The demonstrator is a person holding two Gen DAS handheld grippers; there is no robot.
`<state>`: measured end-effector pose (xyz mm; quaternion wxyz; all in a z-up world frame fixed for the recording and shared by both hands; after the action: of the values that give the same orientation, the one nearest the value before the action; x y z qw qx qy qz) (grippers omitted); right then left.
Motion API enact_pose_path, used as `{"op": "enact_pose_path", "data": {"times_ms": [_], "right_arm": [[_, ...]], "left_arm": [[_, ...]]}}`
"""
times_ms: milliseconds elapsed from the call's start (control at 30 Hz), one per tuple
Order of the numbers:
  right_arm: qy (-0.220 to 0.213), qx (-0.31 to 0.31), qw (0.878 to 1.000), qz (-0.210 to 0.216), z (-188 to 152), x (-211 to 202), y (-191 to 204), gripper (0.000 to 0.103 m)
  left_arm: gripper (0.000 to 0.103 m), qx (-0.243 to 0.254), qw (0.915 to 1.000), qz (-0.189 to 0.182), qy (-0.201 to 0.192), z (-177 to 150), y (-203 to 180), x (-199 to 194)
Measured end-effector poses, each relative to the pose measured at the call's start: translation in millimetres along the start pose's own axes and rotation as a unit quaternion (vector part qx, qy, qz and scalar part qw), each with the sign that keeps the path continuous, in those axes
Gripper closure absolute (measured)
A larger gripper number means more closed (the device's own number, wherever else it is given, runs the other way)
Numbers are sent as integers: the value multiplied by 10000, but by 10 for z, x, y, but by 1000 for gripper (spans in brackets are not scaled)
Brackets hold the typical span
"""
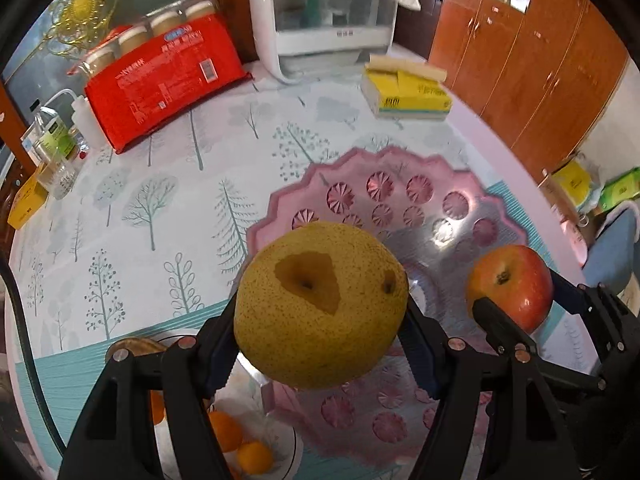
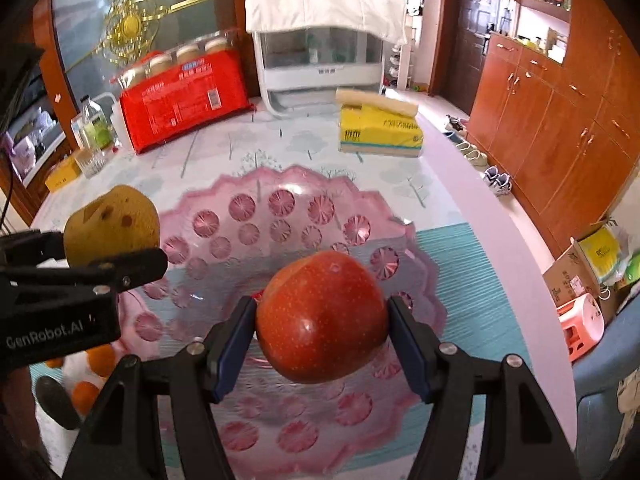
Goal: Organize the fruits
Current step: 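Carry the pear with the left tool into the pink bowl while the right tool carries the apple there, then open both tools and lift them away from the pink bowl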
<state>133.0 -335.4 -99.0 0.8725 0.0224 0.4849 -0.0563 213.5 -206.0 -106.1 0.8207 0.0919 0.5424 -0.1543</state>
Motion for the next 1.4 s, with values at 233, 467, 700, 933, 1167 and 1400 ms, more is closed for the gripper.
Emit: {"op": "enact_pose_path", "data": {"times_ms": [233, 467, 700, 933, 1167, 1400], "right_arm": [[238, -201, 9995, 91, -86, 355, 18, 36], [249, -269, 9993, 112, -207, 471, 38, 35], [-67, -458, 9985, -307, -192, 379, 48, 31], [-283, -207, 9993, -93, -148, 156, -46, 27], [-374, -35, 9993, -13, -134, -58, -49, 27], [-516, 82, 9986, 60, -172, -278, 3, 27]], "left_arm": [[33, 231, 9986, 297, 359, 1, -51, 334], [31, 532, 9957, 498, 577, -61, -199, 565], [9, 399, 9971, 231, 610, -71, -222, 525], [9, 224, 9989, 169, 387, -73, -176, 261], [9, 126, 9998, 113, -75, -166, -125, -84], [9, 31, 9988, 99, -475, -305, -12, -406]]}}
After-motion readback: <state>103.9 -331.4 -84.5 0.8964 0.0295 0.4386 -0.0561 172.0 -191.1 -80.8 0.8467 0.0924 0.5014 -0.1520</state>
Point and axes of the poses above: each gripper's, at about its wrist camera, not at the fingertips, and x roughly the way its jaws point, y to its left, z to its top, the point moved 1 cm from there along x, roughly the way its jaws point, and after that the axes turned 3 degrees about y, right-handed, at the moved point
